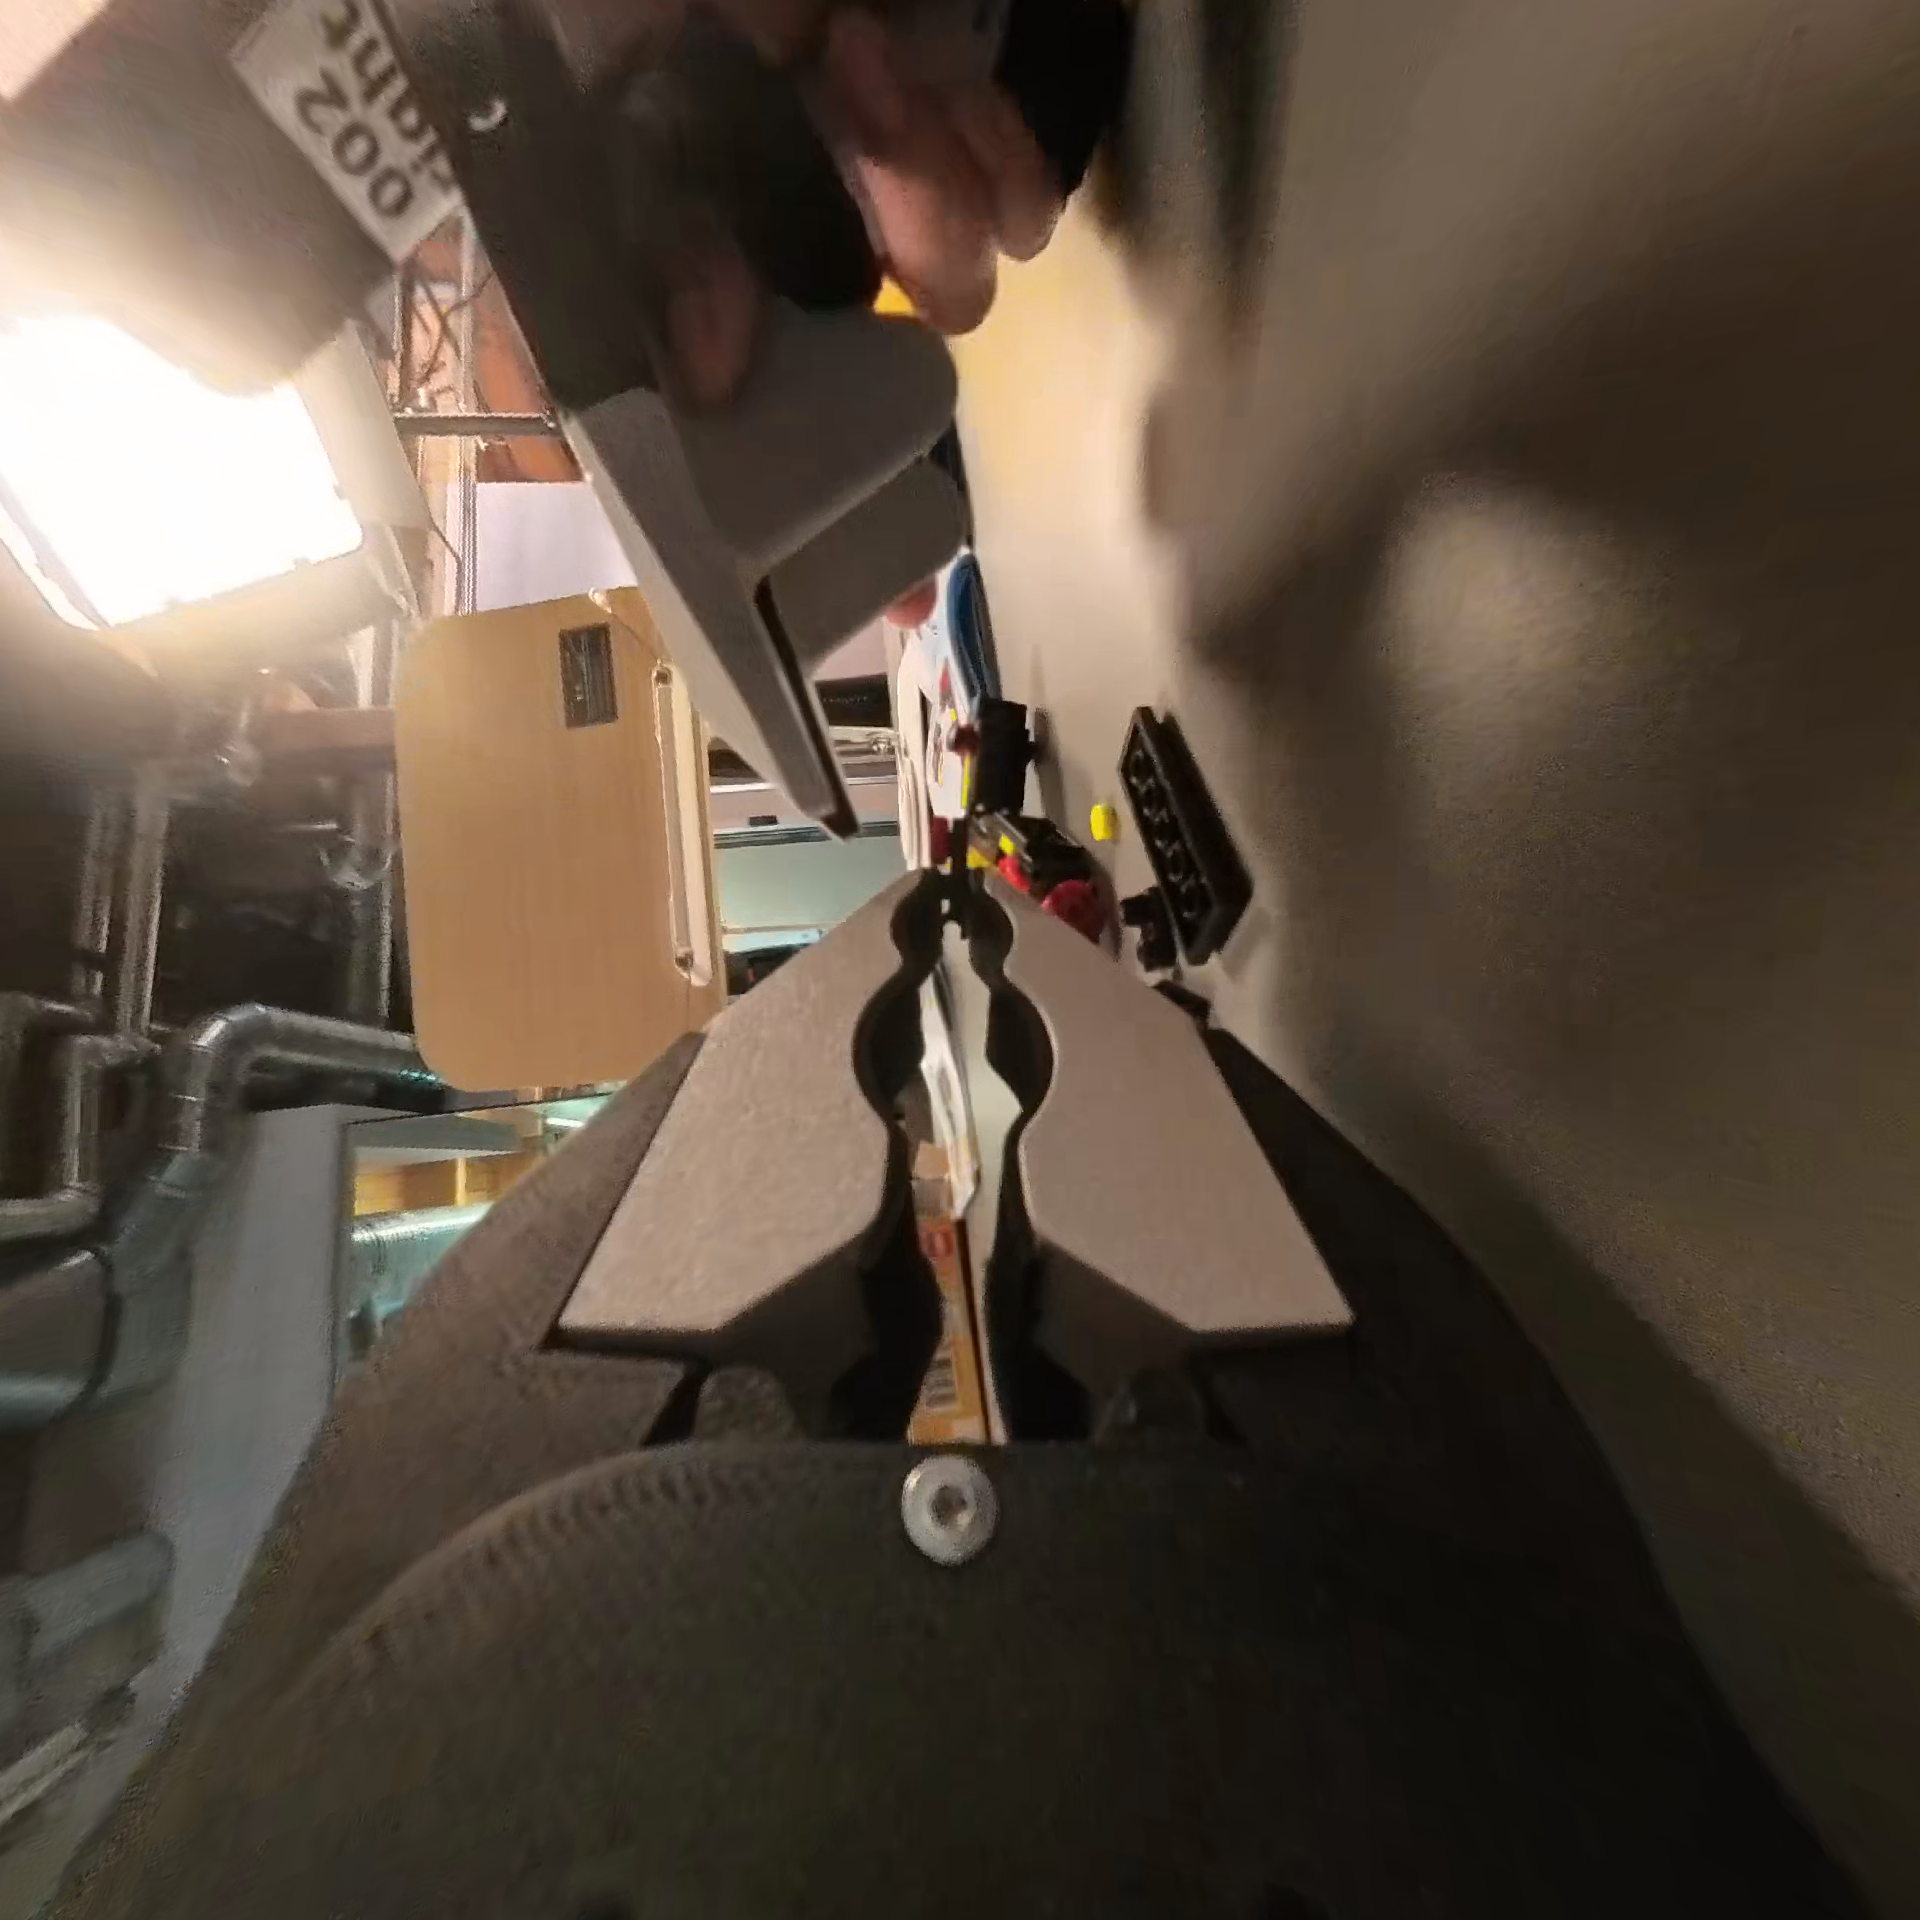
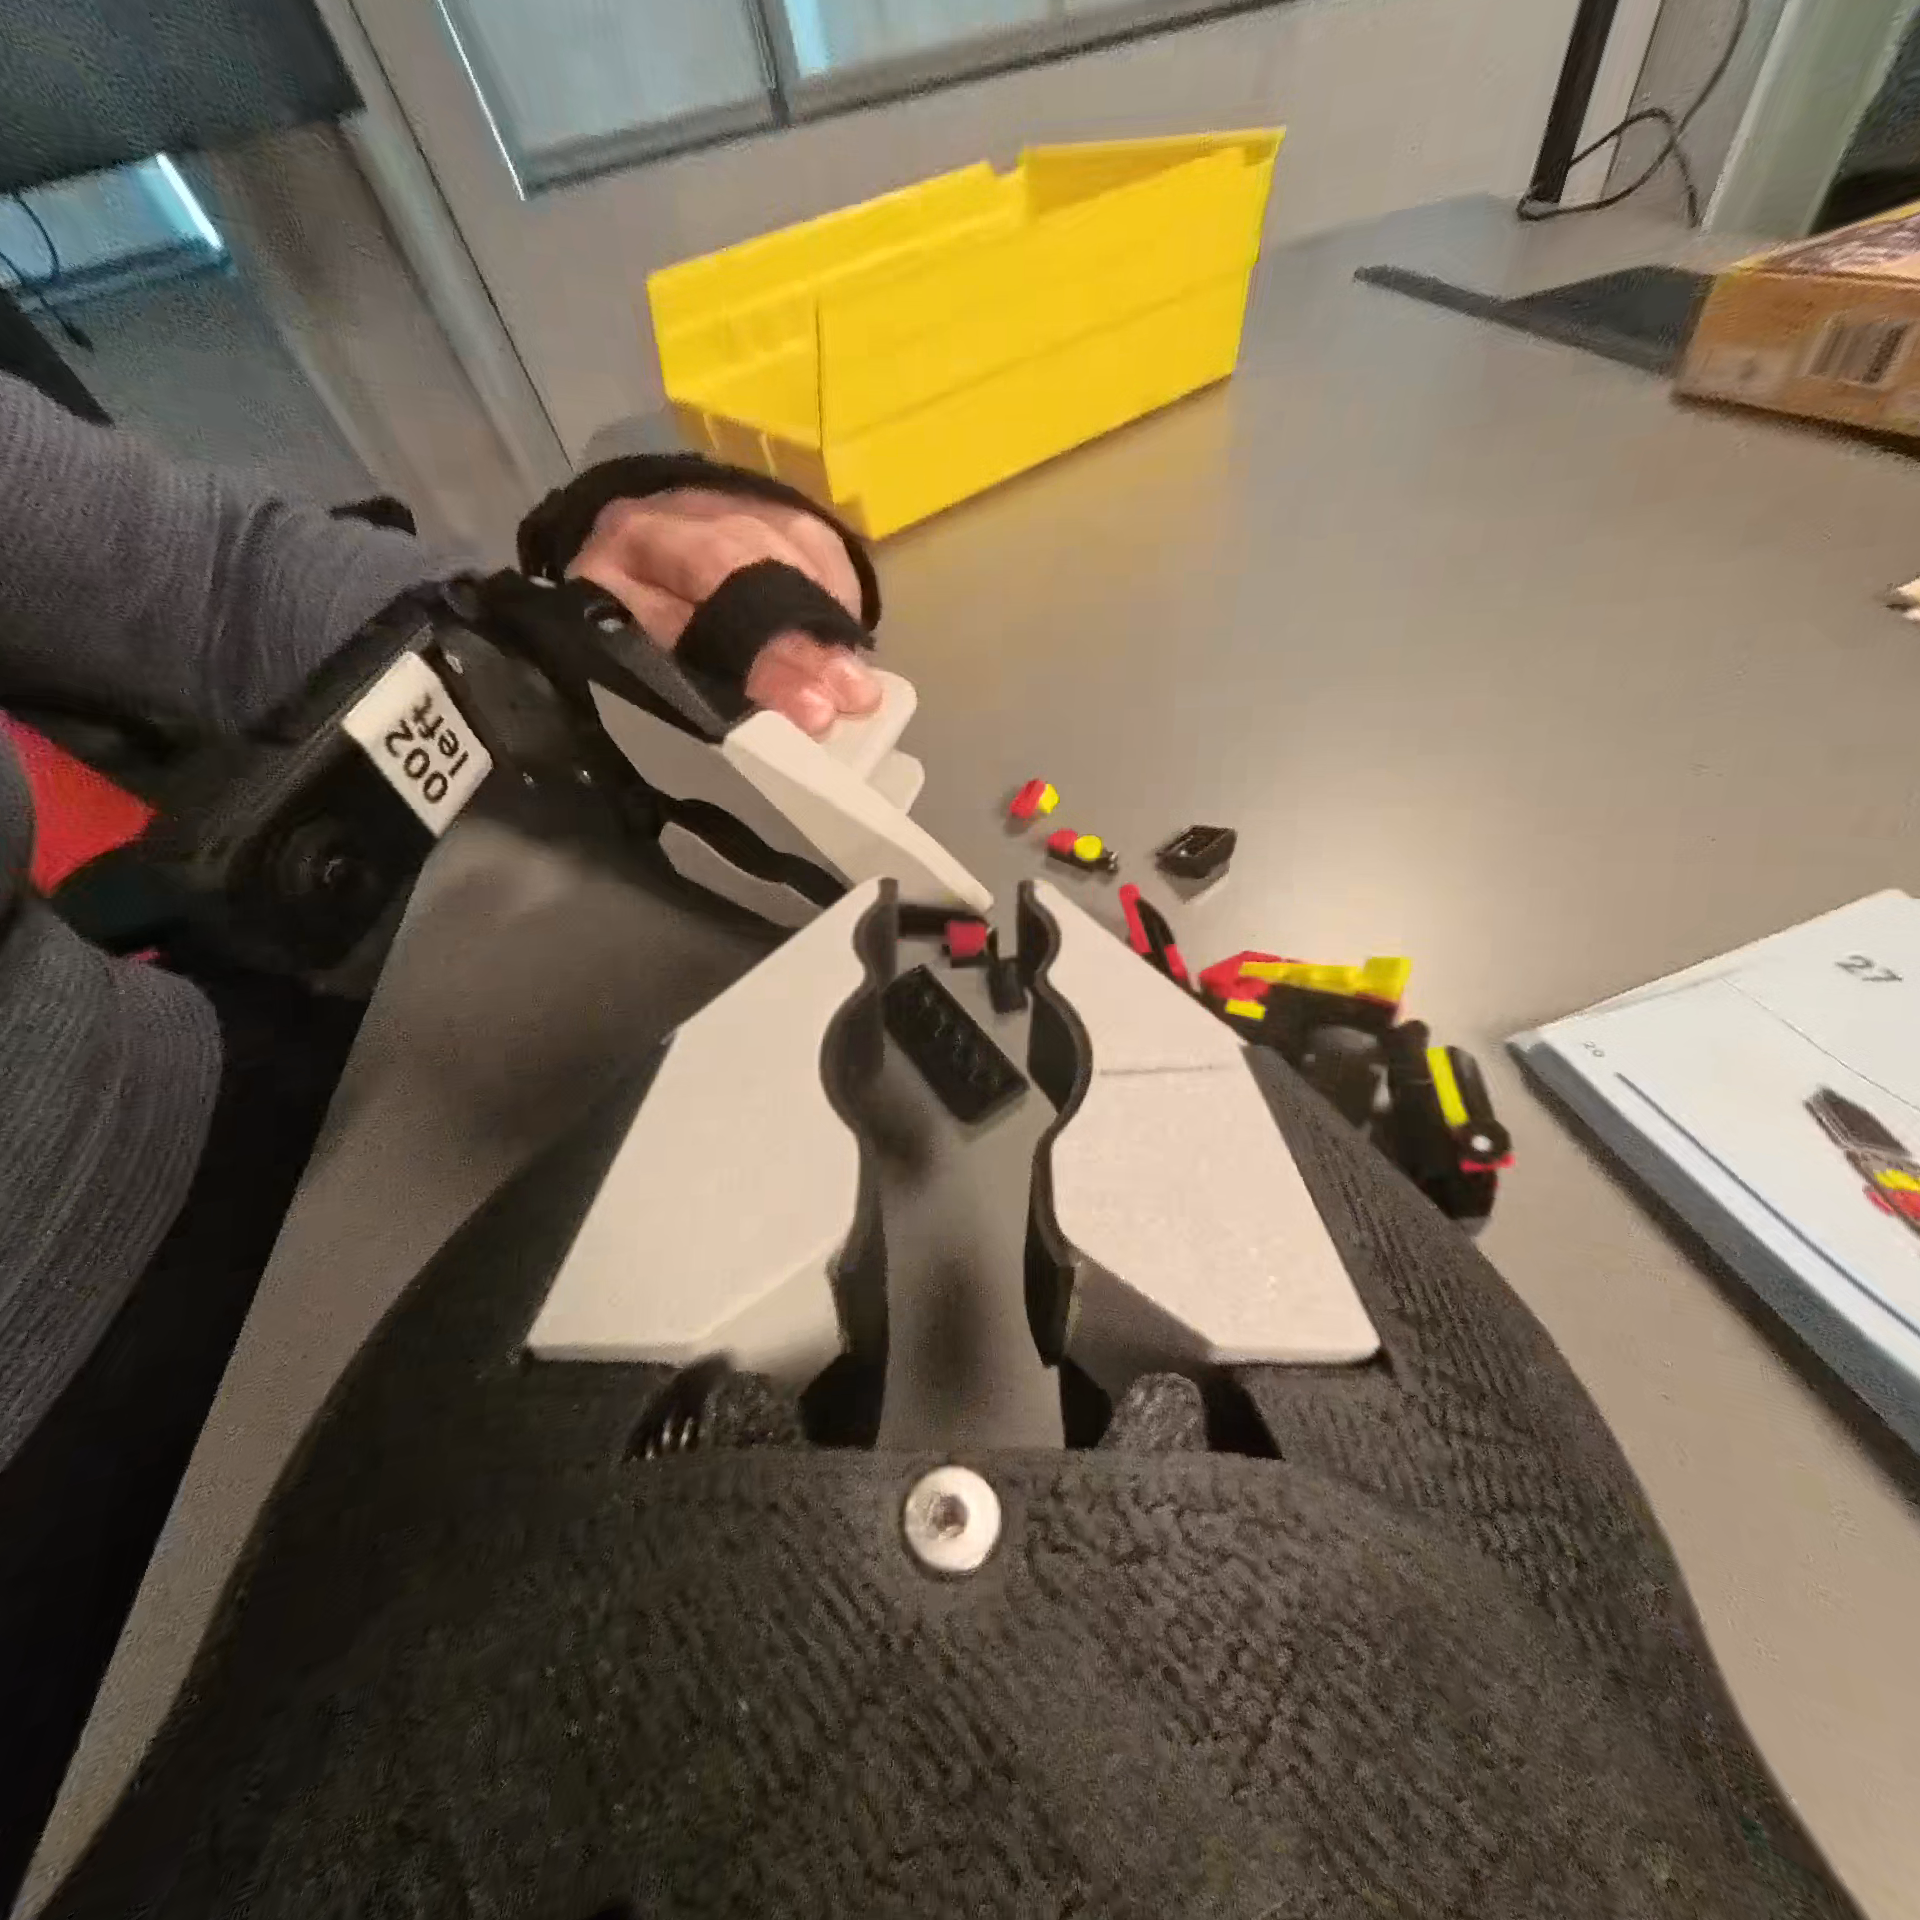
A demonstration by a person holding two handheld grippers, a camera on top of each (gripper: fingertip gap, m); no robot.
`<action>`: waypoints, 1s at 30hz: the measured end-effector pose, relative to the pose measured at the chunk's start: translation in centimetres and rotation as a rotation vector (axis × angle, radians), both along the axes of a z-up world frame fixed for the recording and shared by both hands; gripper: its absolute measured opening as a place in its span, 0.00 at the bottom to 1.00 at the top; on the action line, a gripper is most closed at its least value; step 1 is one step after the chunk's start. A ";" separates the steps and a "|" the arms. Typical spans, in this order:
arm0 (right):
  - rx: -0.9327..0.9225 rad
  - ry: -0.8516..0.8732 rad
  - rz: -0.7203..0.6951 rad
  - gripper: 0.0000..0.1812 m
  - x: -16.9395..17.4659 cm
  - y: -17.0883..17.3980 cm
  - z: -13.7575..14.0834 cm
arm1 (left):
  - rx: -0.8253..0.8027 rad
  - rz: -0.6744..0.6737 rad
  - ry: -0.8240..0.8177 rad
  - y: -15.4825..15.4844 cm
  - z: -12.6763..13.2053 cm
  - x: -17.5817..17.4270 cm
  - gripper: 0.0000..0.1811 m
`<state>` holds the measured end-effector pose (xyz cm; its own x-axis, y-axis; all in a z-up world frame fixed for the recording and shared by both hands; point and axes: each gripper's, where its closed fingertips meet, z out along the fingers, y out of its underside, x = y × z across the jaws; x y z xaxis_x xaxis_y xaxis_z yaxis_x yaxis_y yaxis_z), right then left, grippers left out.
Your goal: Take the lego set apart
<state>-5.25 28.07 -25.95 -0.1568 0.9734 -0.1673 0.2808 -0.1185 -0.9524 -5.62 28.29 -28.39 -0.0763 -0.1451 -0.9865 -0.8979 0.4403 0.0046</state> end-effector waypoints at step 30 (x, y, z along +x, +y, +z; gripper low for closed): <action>0.286 -0.077 -0.057 0.08 -1.0 -0.5 -1.5 | 0.096 0.020 0.046 0.5 0.5 -0.5 0.02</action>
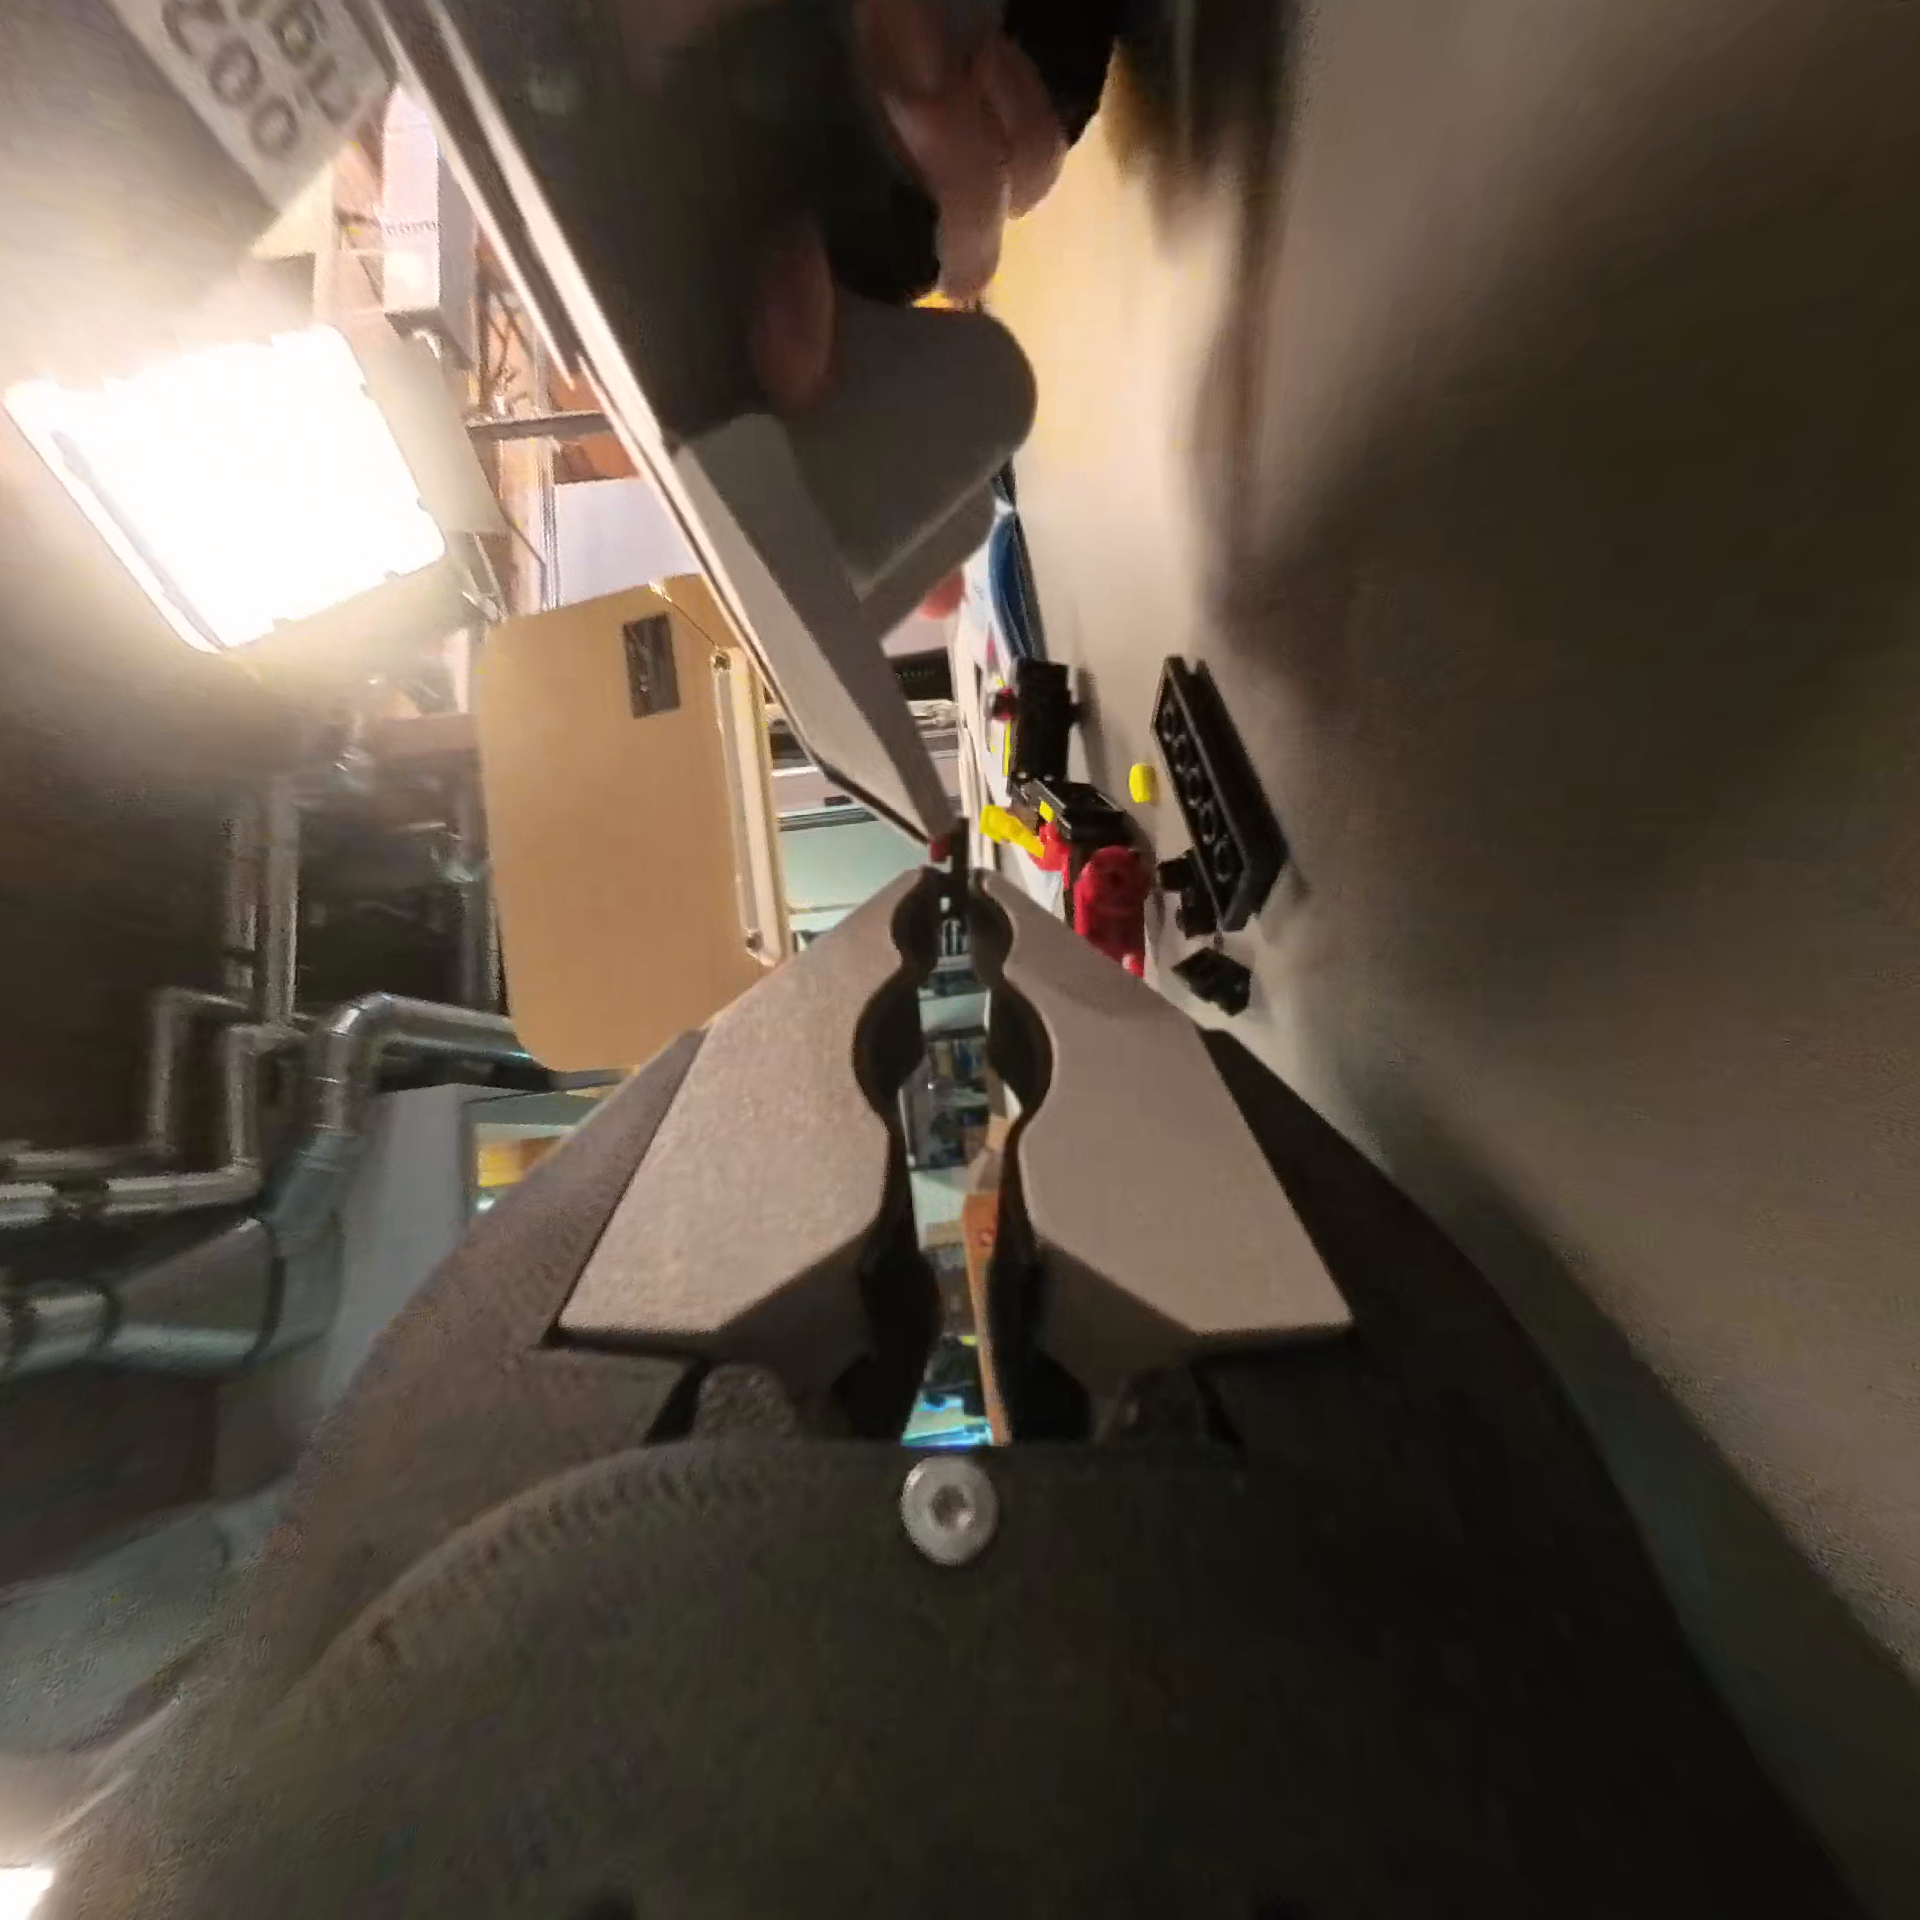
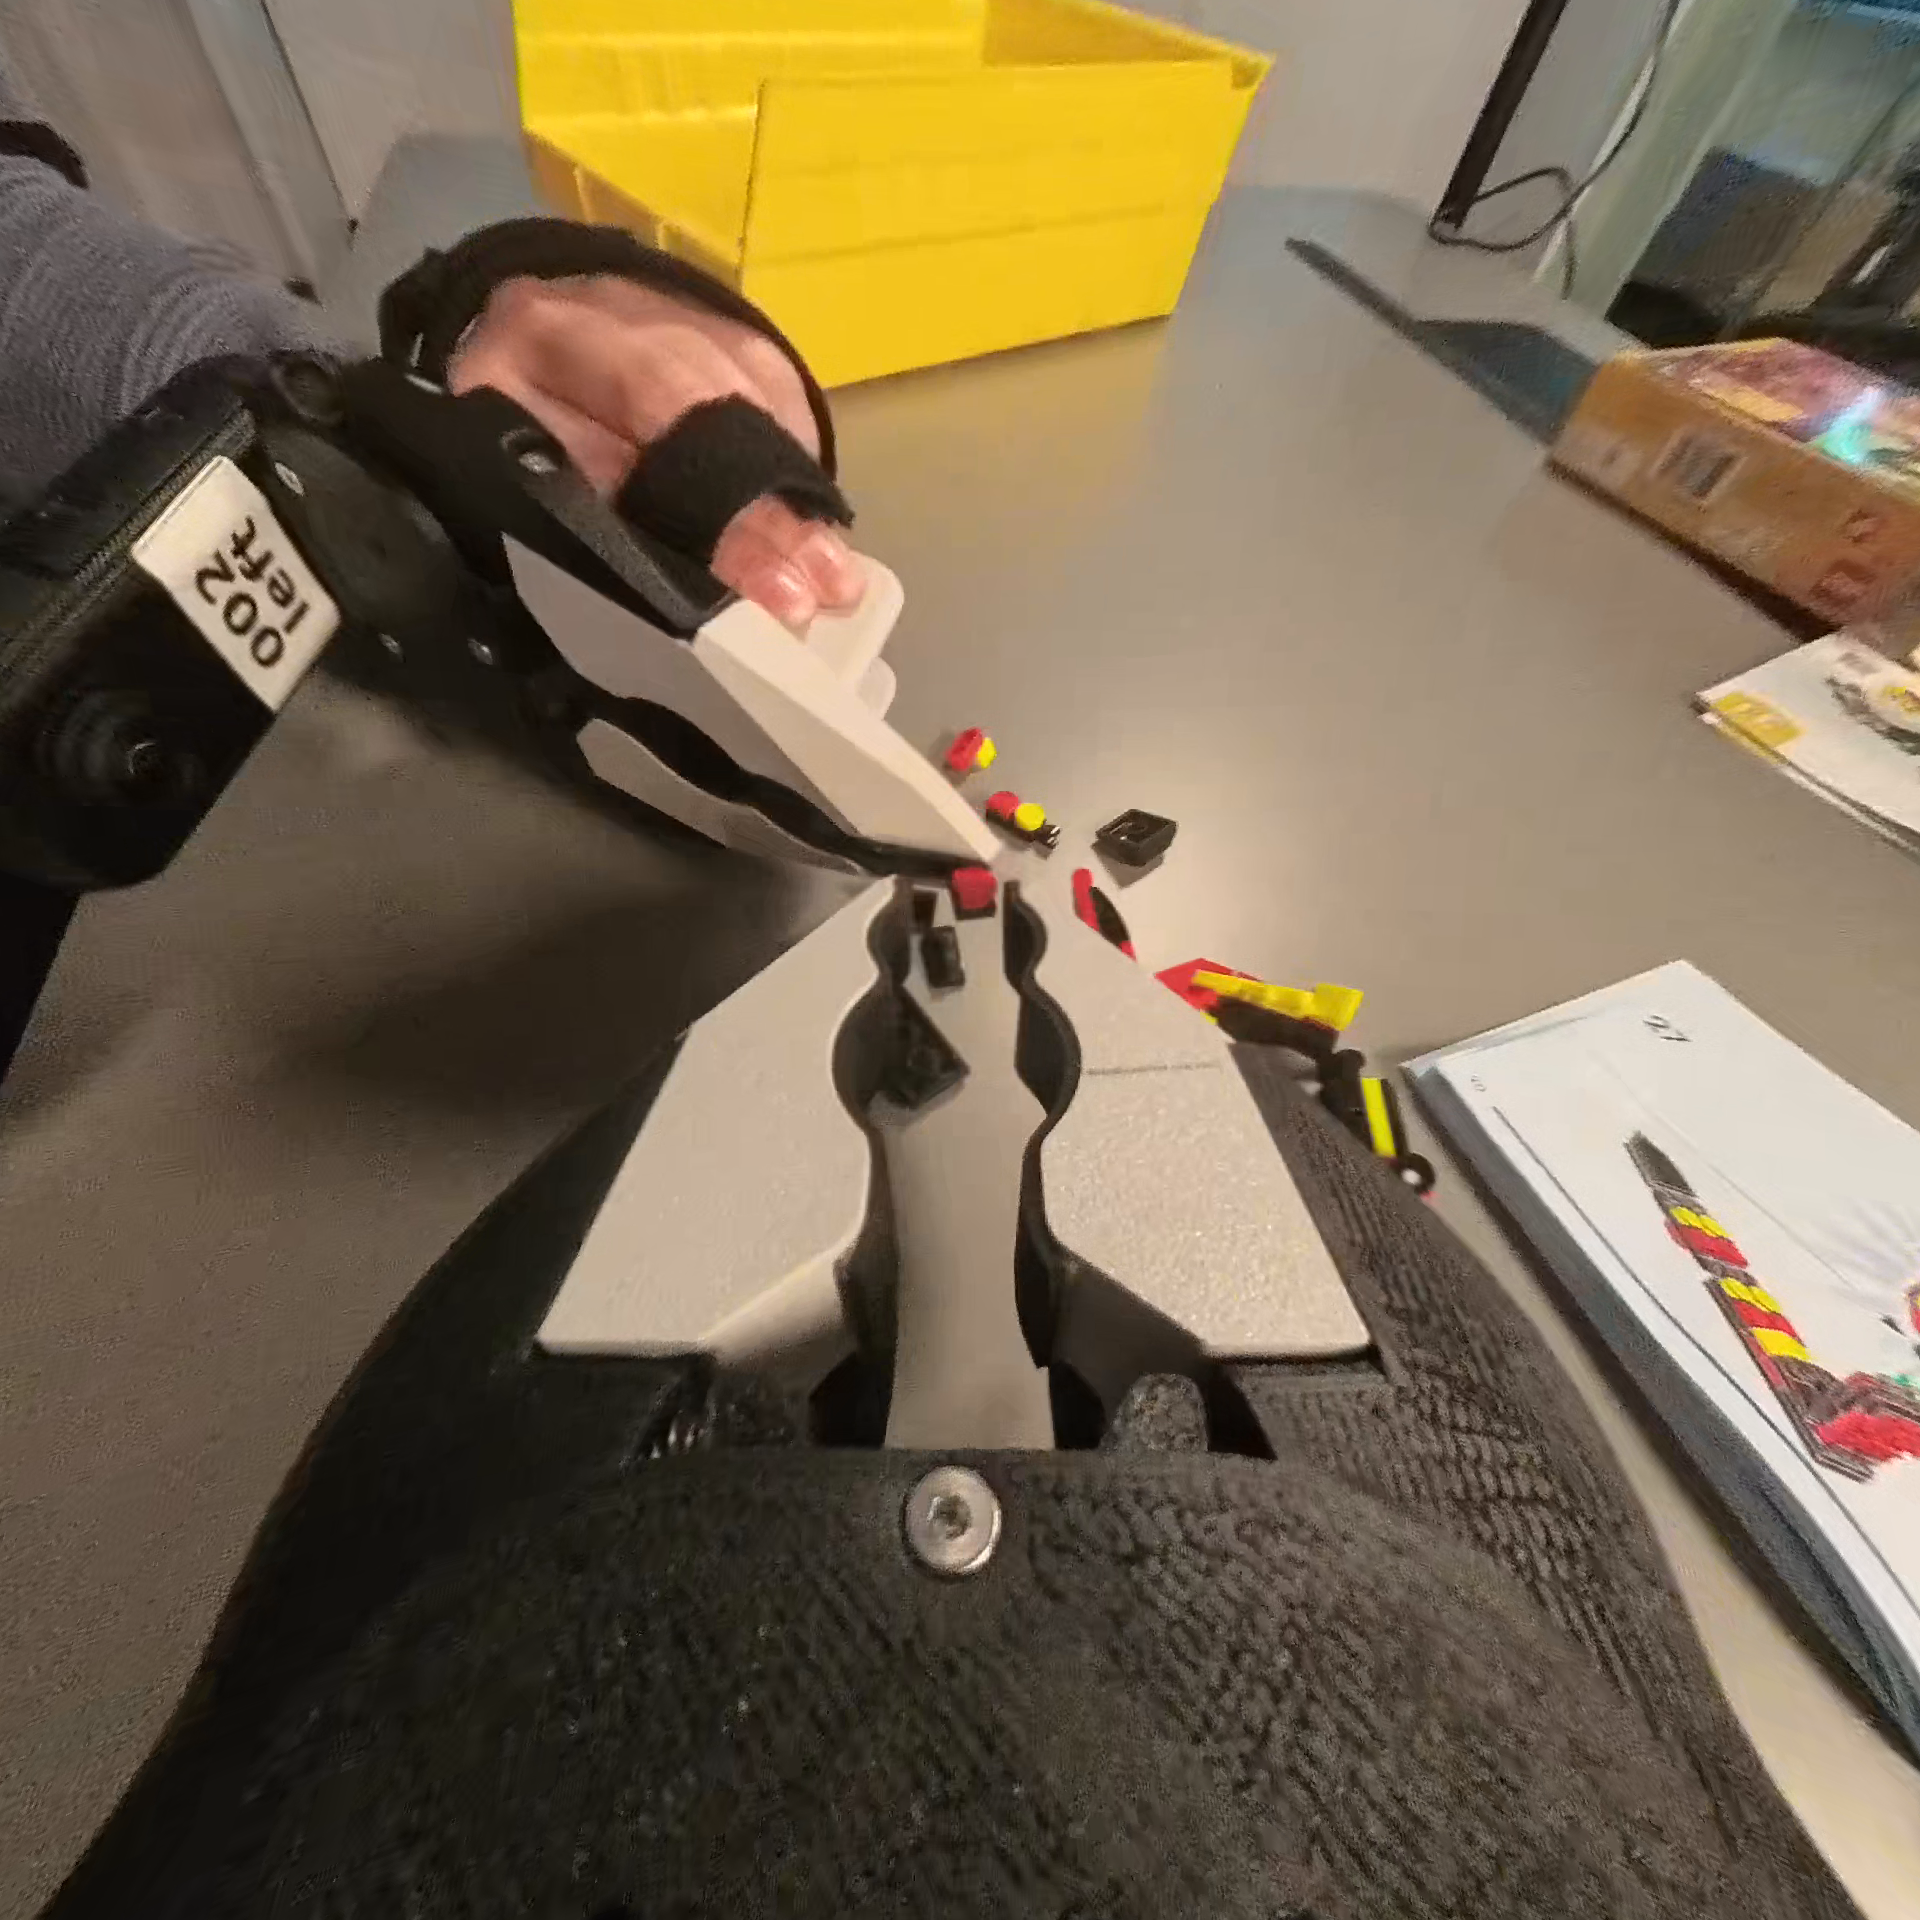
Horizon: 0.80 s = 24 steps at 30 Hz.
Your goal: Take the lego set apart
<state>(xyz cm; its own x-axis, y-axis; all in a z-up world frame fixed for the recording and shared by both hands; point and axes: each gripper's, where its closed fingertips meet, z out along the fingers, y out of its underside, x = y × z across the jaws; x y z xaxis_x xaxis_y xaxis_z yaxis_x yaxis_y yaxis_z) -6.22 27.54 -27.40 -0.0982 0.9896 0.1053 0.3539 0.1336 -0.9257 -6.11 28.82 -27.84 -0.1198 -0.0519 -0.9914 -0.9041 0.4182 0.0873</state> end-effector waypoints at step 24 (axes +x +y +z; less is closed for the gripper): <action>0.698 -0.008 -0.156 0.01 -1.4 1.0 0.8 | -0.112 0.051 -0.159 0.8 0.5 -1.1 0.02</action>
<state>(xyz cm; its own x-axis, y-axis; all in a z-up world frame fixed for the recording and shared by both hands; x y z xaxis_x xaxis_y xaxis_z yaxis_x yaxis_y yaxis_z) -7.60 28.58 -26.57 0.0354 0.6941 0.7190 0.4232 0.6413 -0.6400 -7.22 29.63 -27.38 0.0437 -0.1651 -0.9853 -0.9231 0.3705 -0.1030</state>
